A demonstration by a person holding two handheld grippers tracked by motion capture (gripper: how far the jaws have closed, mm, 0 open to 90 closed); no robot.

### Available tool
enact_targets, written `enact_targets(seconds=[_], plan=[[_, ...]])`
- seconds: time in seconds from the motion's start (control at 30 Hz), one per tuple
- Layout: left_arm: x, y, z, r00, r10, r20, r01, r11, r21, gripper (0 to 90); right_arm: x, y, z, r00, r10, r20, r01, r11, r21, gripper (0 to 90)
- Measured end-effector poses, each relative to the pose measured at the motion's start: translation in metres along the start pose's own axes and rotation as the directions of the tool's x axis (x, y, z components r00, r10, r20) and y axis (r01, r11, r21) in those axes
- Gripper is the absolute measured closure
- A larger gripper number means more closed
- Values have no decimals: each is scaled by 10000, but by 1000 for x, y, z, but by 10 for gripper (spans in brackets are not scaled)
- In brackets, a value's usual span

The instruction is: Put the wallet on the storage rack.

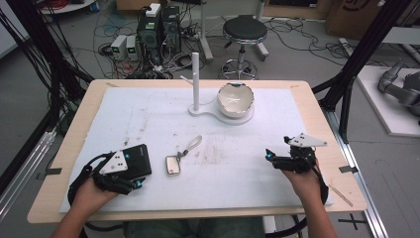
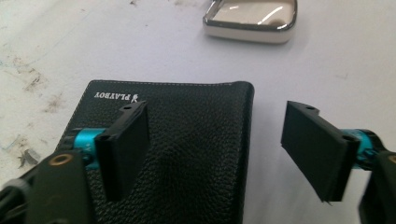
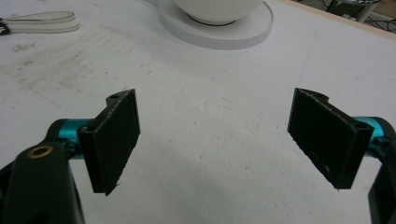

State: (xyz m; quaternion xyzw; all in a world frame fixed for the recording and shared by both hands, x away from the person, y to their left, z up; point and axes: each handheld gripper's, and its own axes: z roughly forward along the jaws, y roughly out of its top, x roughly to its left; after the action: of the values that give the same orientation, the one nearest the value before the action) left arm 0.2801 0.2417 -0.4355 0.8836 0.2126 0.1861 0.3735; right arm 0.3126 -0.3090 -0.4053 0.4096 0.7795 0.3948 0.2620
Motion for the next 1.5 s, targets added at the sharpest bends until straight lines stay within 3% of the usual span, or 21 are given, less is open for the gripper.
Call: enact_targets(seconds=[0.13, 0.2, 0.33, 0.37, 0.5, 0.53, 0.63, 0.73, 0.9, 1.03, 1.17, 1.23, 1.4, 1.43, 1.47, 1.5], plan=[[1, -2, 0, 9994, 343, -61, -341, 9991, 267, 326, -1, -1, -1, 10000, 44, 37, -44, 10000, 19, 172], [1, -5, 1, 9974, 714, -80, -709, 9962, 498, 355, -2, -2, -1, 9999, 97, 52, -97, 10000, 12, 172], [-1, -4, 0, 9958, 870, -270, -853, 9947, 575, 457, -3, -3, -2, 9999, 131, 61, -131, 9999, 35, 171], [-2, -3, 0, 9923, 1214, -263, -1194, 9905, 675, 492, -3, -3, -2, 9999, 128, 72, -129, 9999, 35, 171], [-6, -2, -1, 9870, 1589, -253, -1568, 9851, 712, 597, -2, -2, -2, 9999, 100, 69, -100, 9999, 41, 172], [-7, -1, -2, 9830, 1826, -179, -1808, 9806, 757, 633, -2, -2, -1, 9999, 100, 37, -100, 9999, 21, 172], [-8, 0, -3, 9803, 1970, -117, -1957, 9782, 693, 725, -1, -2, -1, 9999, 102, 29, -102, 9999, 60, 172], [-9, 1, -3, 9758, 2184, -134, -2169, 9735, 725, 760, -1, -2, -1, 10000, 60, 3, -60, 10000, 17, 172], [-11, 5, -6, 9757, 2178, -239, -2153, 9732, 811, 807, -1, -2, -1, 10000, 97, 4, -97, 9999, 28, 172], [-10, 13, -15, 9787, 2005, -451, -1996, 9796, 223, 820, -2, -3, 0, 9999, 102, -1, -102, 9999, 56, 171], [-10, 19, -23, 9800, 1904, -579, -1924, 9809, -302, 826, -2, -4, 0, 9999, 158, -28, -158, 9999, 59, 172], [-7, 25, -32, 9828, 1735, -635, -1793, 9785, -1022, 827, -2, -4, 1, 9999, 150, -50, -149, 9999, 65, 172], [1, 34, -52, 9895, 1254, -723, -1389, 9630, -2308, 828, -1, -3, 1, 9999, 107, -102, -106, 9999, 53, 172], [1, 34, -52, 9895, 1254, -723, -1389, 9630, -2308, 828, -1, -3, 1, 9999, 94, -112, -93, 9999, 52, 171], [3, 37, -59, 9925, 993, -717, -1155, 9532, -2794, 829, -1, -3, 2, 9999, 72, -116, -71, 10000, 35, 172], [4, 39, -62, 9931, 957, -683, -1118, 9481, -2976, 828, -1, -2, 2, 9999, 79, -135, -79, 10000, 31, 172]])
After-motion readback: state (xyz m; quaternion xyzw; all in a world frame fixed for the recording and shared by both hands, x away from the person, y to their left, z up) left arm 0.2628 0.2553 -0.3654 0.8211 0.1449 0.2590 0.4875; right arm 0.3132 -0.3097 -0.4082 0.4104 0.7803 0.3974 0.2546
